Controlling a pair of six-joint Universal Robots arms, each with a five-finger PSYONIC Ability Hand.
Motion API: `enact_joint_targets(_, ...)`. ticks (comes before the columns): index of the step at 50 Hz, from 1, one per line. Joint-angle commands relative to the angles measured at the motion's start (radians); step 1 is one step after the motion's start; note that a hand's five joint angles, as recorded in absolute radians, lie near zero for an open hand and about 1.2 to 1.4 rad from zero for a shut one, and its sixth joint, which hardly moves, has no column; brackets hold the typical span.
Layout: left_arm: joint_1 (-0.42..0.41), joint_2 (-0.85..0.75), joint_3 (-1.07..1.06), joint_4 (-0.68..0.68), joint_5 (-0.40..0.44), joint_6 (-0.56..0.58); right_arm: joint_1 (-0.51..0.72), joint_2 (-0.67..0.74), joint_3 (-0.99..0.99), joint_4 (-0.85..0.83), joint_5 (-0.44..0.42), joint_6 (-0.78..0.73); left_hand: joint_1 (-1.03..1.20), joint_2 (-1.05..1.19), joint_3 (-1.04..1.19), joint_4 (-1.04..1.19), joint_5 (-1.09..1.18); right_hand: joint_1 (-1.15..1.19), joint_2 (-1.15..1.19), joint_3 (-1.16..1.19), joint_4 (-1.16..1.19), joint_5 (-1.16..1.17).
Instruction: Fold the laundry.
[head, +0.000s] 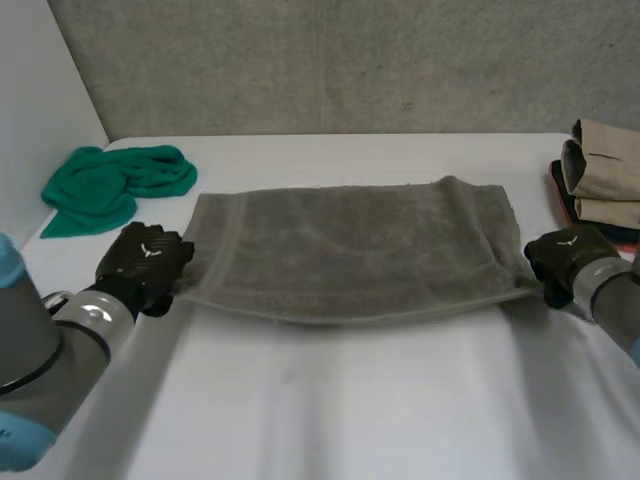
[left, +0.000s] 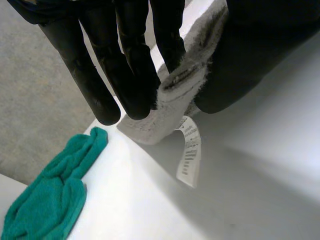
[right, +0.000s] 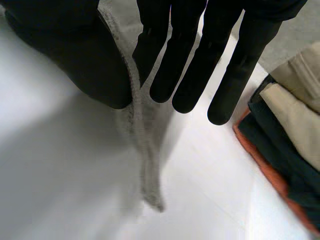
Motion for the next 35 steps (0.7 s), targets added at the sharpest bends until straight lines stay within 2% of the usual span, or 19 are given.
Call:
enact_joint_targets(1, -0.007, 0.284, -0.091, -0.415, 0.002, 0.029, -0.024, -0.211, 0.129, 0.271, 0.008, -0.395, 0.235, 0.198, 0.204, 0.196, 0.245, 0.257, 0.211, 0.208, 0.2, 0.238)
enact_joint_targets(2, -0.002, 0.327, -0.109, -0.502, 0.006, 0.056, -0.032, -0.23, 0.146, 0.293, 0.008, -0.434, 0.235, 0.198, 0.204, 0.196, 0.245, 0.257, 0.211, 0.208, 0.2, 0.238)
enact_joint_targets(5, 0.004, 0.365, -0.144, -0.628, 0.016, 0.125, -0.072, -0.279, 0.198, 0.368, 0.001, -0.568, 0.235, 0.198, 0.204, 0.196, 0.245, 0.257, 0.211, 0.208, 0.2, 0.238)
enact_joint_targets(8, 0.001, 0.361, -0.155, -0.636, 0.019, 0.173, -0.093, -0.282, 0.206, 0.35, -0.002, -0.613, 0.235, 0.198, 0.204, 0.196, 0.245, 0.257, 0.211, 0.208, 0.2, 0.238)
enact_joint_targets(11, 0.007, 0.312, -0.132, -0.564, 0.02, 0.193, -0.093, -0.27, 0.195, 0.315, -0.004, -0.608, 0.235, 0.198, 0.204, 0.196, 0.245, 0.257, 0.211, 0.208, 0.2, 0.238)
enact_joint_targets(13, 0.007, 0.223, -0.093, -0.463, 0.008, 0.193, -0.09, -0.221, 0.171, 0.246, -0.002, -0.604, 0.235, 0.198, 0.204, 0.196, 0.245, 0.257, 0.211, 0.208, 0.2, 0.238)
enact_joint_targets(16, -0.005, 0.112, -0.016, -0.351, 0.0, 0.182, -0.075, -0.076, 0.09, 0.1, 0.008, -0.598, 0.235, 0.198, 0.204, 0.196, 0.245, 0.257, 0.211, 0.208, 0.2, 0.238)
enact_joint_targets(21, -0.008, -0.087, 0.148, -0.237, -0.062, 0.094, -0.041, 0.048, -0.006, -0.08, 0.014, -0.596, 0.235, 0.198, 0.204, 0.196, 0.245, 0.257, 0.211, 0.208, 0.2, 0.238)
enact_joint_targets(25, -0.031, -0.202, 0.287, -0.207, -0.13, 0.046, -0.026, 0.136, -0.086, -0.225, 0.008, -0.597, 0.235, 0.198, 0.204, 0.196, 0.245, 0.257, 0.211, 0.208, 0.2, 0.238)
enact_joint_targets(31, -0.059, -0.335, 0.44, -0.199, -0.224, 0.037, 0.017, 0.287, -0.252, -0.415, -0.01, -0.596, 0.235, 0.198, 0.204, 0.196, 0.245, 0.257, 0.211, 0.208, 0.2, 0.238)
enact_joint_targets(35, -0.073, -0.391, 0.513, -0.197, -0.271, 0.035, 0.023, 0.38, -0.36, -0.442, -0.031, -0.597, 0.235, 0.198, 0.204, 0.196, 0.245, 0.257, 0.211, 0.208, 0.2, 0.238)
